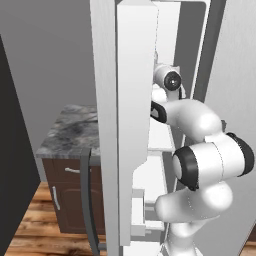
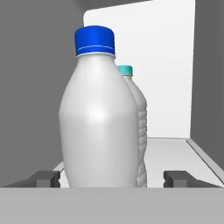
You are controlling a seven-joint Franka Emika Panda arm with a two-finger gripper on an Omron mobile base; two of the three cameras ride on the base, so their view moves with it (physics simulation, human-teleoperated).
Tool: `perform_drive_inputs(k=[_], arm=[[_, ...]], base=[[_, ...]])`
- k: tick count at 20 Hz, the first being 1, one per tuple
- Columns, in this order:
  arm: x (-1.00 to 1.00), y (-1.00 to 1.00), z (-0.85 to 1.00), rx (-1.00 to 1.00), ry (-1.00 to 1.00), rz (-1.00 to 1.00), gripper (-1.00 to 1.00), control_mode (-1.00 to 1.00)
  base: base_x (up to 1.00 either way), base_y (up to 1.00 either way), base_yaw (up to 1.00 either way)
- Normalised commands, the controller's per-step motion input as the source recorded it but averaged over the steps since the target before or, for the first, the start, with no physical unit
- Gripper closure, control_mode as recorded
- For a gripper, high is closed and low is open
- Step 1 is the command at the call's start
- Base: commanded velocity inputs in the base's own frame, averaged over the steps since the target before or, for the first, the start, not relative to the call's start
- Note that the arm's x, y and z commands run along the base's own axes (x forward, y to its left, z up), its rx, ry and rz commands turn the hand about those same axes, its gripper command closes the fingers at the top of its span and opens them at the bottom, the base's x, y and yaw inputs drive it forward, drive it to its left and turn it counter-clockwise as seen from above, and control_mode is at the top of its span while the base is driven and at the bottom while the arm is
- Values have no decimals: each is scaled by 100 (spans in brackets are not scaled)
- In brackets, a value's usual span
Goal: Take the bottled waters from the counter and place them in the freezer to freeze. Close the freezer door after placing the bottles.
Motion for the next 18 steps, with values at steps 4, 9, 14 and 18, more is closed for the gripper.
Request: perform_drive_inputs(k=[4, 9, 14, 18], arm=[[0, 0, 0, 0, 0, 0, -100, -100], [-13, 0, 8, 0, 0, 0, -100, -100], [-62, 0, 38, 3, -3, 0, -100, -100], [-92, -11, 46, 9, -1, 0, -100, -100]], base=[[0, 0, 0], [0, 0, 0], [0, 0, 0], [0, 0, 0]])
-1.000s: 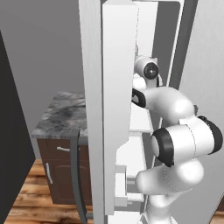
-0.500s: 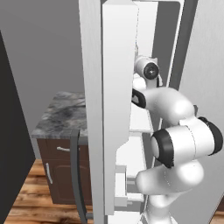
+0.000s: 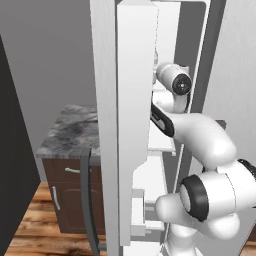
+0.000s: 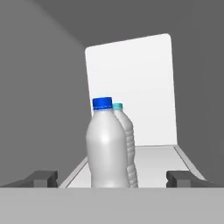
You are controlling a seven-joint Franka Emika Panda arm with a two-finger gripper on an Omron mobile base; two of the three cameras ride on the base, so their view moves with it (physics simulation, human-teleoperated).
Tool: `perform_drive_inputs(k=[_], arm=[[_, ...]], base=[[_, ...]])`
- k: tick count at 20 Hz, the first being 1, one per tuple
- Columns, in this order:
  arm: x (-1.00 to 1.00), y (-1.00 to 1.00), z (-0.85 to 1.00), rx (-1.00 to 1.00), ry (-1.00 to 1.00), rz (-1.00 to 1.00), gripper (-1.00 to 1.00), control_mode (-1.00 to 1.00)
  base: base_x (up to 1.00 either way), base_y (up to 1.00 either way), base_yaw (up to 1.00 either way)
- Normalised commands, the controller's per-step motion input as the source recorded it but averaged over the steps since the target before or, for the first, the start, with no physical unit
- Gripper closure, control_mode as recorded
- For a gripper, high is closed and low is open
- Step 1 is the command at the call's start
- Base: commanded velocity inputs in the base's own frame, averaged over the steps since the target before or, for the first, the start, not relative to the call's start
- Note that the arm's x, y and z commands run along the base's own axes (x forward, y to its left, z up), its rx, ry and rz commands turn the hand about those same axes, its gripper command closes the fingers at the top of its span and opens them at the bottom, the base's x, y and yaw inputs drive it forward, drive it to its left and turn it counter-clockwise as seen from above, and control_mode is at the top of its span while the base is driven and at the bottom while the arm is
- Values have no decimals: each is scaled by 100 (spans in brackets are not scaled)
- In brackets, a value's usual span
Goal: Take the bottled waters from the counter and place them in the freezer to freeze. Close the freezer door after placing the bottles.
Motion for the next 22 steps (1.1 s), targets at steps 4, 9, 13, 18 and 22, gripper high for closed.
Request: perform_drive_inputs(k=[4, 9, 13, 18, 22], arm=[[-100, -23, 13, 2, 11, 0, -100, -100], [-100, -2, 4, 0, 31, 0, -100, -100], [-100, -3, 0, 0, 24, 0, -100, -100], [-100, 0, 0, 0, 30, 0, -100, -100], [-100, 0, 1, 0, 43, 0, -100, -100]], base=[[0, 0, 0], [0, 0, 0], [0, 0, 0], [0, 0, 0], [0, 0, 0]])
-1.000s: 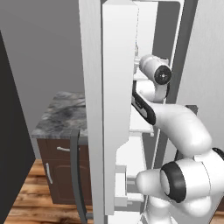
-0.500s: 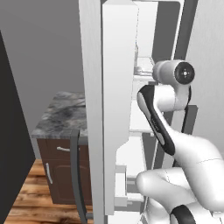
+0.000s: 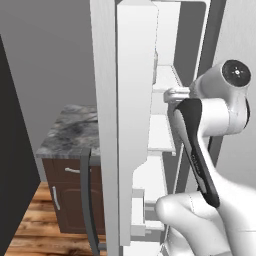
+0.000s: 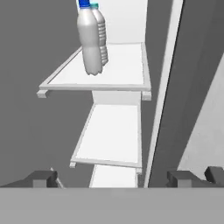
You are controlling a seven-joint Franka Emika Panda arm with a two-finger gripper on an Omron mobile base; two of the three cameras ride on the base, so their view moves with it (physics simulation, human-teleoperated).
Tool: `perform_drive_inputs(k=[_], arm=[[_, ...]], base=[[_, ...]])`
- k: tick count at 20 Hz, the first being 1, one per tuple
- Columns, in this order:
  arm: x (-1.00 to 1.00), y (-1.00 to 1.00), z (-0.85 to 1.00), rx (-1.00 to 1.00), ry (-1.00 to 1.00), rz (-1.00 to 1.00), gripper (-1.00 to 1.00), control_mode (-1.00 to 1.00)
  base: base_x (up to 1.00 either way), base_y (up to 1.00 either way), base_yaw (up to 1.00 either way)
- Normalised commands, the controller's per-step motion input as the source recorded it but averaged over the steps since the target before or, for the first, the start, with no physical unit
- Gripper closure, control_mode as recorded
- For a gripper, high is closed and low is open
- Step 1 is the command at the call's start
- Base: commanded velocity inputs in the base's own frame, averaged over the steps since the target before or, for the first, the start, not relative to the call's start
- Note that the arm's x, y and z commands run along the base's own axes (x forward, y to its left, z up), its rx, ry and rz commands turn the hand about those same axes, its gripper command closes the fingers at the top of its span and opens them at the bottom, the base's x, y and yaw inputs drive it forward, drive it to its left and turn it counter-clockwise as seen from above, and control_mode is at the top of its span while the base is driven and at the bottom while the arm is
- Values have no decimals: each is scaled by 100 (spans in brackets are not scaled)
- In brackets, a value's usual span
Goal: Take the bottled waters from the counter and place them in the freezer to freeze. Close the freezer door after placing the bottles.
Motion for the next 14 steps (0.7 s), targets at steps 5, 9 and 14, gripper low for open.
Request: perform_drive_inputs(k=[5, 9, 14], arm=[[-81, 0, -1, 0, 50, 0, -100, -100], [-42, 0, -48, 0, 33, 0, -100, -100], [-13, -1, -66, 0, 0, 9, -100, -100]], base=[[0, 0, 0], [0, 0, 0], [0, 0, 0]])
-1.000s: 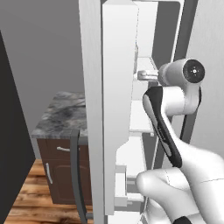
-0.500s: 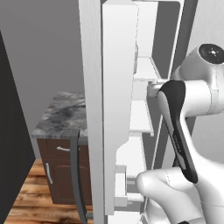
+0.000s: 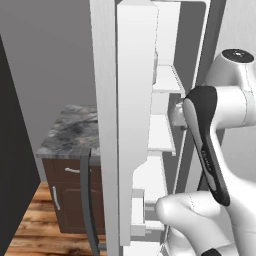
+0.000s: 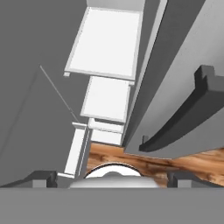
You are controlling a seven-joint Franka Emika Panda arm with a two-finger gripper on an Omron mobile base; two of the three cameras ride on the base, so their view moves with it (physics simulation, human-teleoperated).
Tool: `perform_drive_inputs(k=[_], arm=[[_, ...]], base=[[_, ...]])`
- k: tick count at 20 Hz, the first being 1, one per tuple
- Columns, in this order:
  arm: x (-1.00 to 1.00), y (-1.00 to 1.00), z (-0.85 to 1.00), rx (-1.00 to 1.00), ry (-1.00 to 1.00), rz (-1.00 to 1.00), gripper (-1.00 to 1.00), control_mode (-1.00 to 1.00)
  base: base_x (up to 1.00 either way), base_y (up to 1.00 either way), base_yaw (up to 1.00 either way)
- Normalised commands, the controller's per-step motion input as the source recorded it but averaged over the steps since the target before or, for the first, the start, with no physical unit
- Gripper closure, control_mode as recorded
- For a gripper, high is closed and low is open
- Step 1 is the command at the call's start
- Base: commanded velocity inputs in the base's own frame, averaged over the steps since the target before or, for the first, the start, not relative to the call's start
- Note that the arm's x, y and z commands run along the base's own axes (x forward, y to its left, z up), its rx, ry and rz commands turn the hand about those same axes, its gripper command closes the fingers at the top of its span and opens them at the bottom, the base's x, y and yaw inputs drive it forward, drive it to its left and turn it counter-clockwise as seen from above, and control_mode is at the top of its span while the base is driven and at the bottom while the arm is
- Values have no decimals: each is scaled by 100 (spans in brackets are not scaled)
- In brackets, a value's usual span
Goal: Take the bottled waters from the counter and place them in the freezer to freeze. Close the freezer door after placing the bottles.
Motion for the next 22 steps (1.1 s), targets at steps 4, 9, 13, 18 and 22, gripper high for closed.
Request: perform_drive_inputs(k=[4, 9, 13, 18, 22], arm=[[-11, -13, -86, 0, 0, 7, -100, -100], [-18, -2, -90, -11, 1, 2, -100, -100], [-1, 0, -98, -16, 7, 0, -100, -100], [0, -2, -41, -1, 6, 0, -100, -100], [0, 0, -25, 3, 0, 0, -100, -100]], base=[[0, 0, 0], [0, 0, 0], [0, 0, 0], [0, 0, 0], [0, 0, 0]])
